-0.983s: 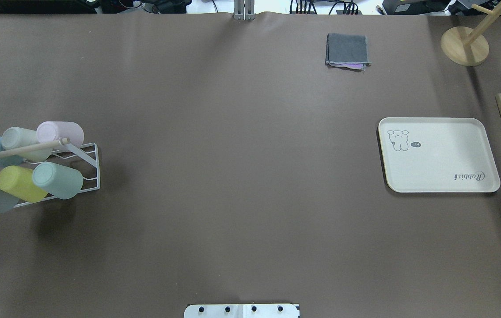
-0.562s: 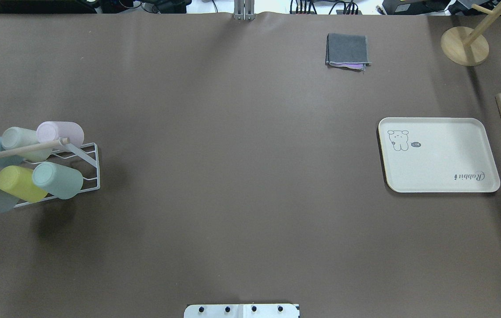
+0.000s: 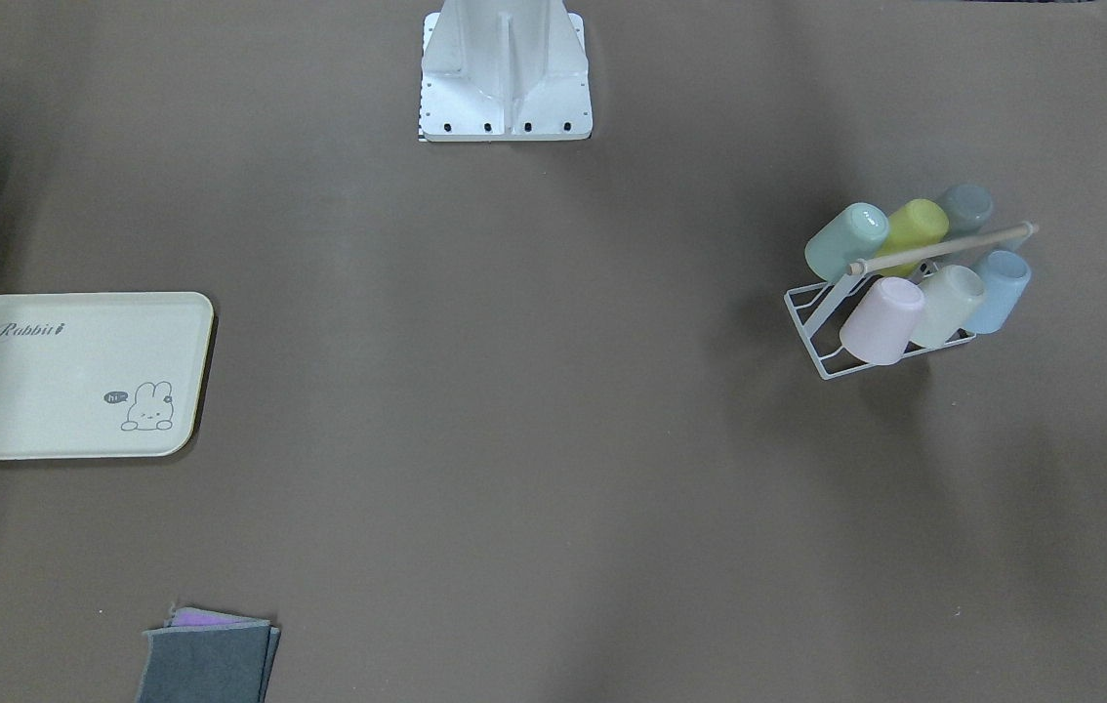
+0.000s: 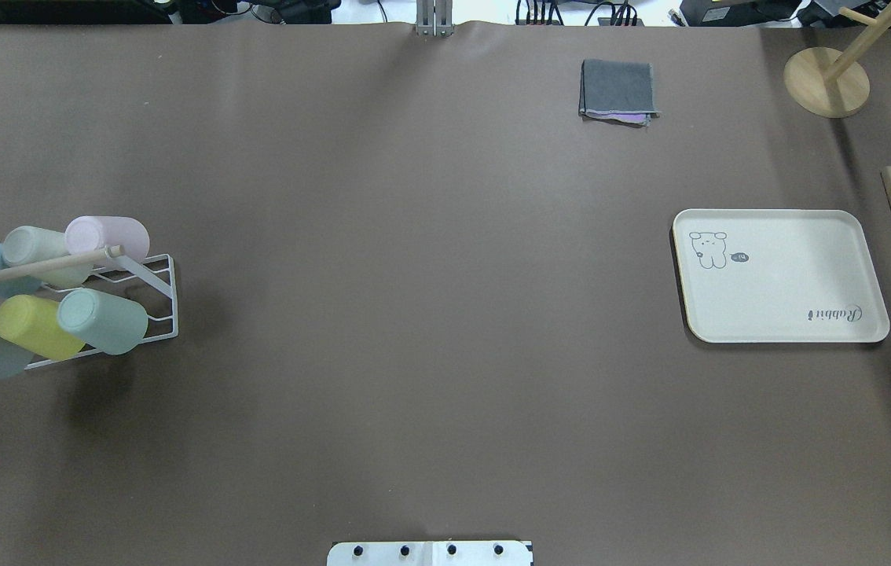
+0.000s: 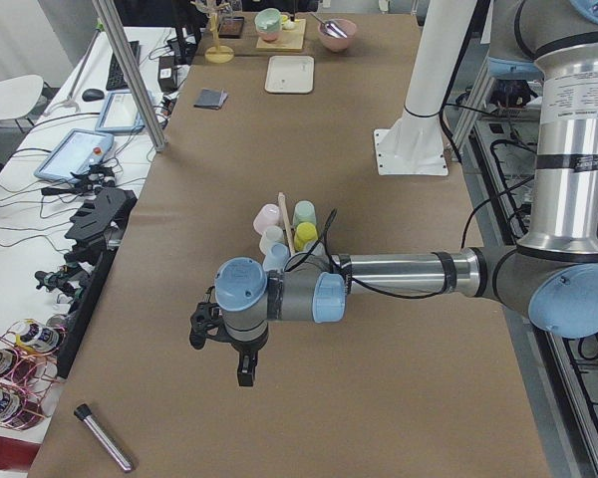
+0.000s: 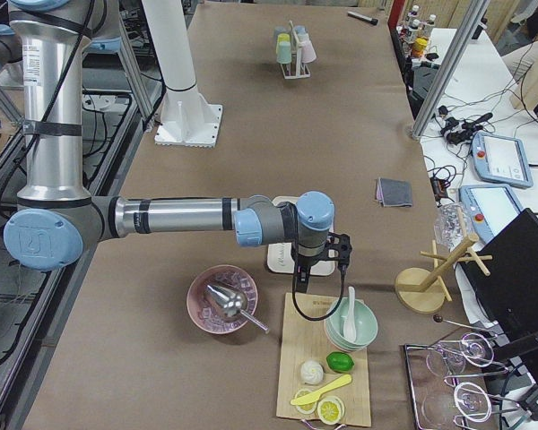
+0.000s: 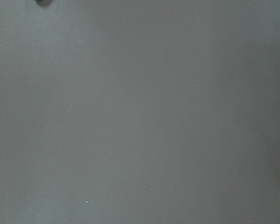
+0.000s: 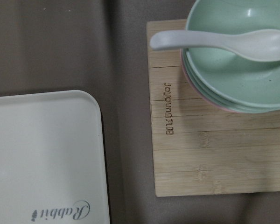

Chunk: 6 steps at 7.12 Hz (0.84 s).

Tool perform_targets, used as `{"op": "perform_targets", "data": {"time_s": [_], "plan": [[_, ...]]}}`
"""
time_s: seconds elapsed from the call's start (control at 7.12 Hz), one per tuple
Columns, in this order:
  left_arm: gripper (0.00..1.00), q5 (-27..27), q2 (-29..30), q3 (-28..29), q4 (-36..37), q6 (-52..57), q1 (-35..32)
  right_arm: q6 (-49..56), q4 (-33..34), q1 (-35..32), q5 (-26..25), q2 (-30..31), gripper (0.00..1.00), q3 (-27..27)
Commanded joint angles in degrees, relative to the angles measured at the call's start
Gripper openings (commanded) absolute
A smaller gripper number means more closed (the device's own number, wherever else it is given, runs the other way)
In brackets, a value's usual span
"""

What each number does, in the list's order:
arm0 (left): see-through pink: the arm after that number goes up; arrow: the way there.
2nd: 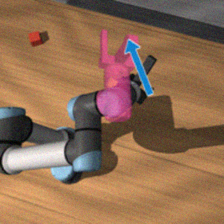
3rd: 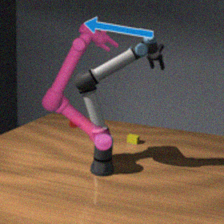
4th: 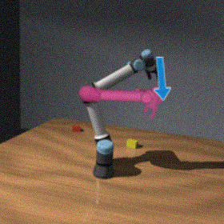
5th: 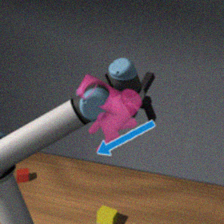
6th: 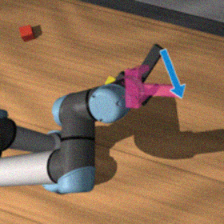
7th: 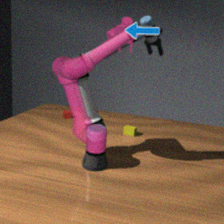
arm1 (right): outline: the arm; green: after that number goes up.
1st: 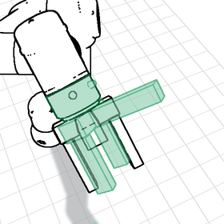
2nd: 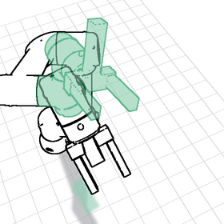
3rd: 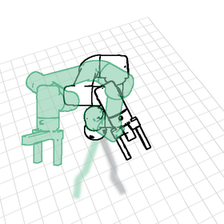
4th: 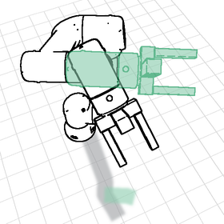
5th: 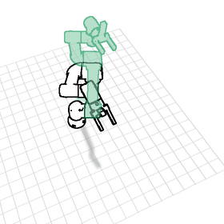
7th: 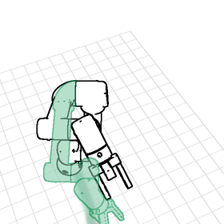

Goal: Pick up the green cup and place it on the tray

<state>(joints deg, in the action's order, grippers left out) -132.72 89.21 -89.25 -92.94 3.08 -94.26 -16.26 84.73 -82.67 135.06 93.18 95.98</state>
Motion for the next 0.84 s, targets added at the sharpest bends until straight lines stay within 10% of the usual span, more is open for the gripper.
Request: {"op": "perform_targets", "data": {"time_s": [0.0,0.7], "plan": [[0.99,-0.43,-0.17,-2.32,0.13,-0.17,-0.04,-1.57,-0.09,1.1,-0.58,0.07,0.98,-0.27],[0.99,-2.37,-0.7,-20.57,4.69,-9.58,7.91,-10.35,-0.97,7.68,-1.11,-1.24,0.97,-0.8]]}}
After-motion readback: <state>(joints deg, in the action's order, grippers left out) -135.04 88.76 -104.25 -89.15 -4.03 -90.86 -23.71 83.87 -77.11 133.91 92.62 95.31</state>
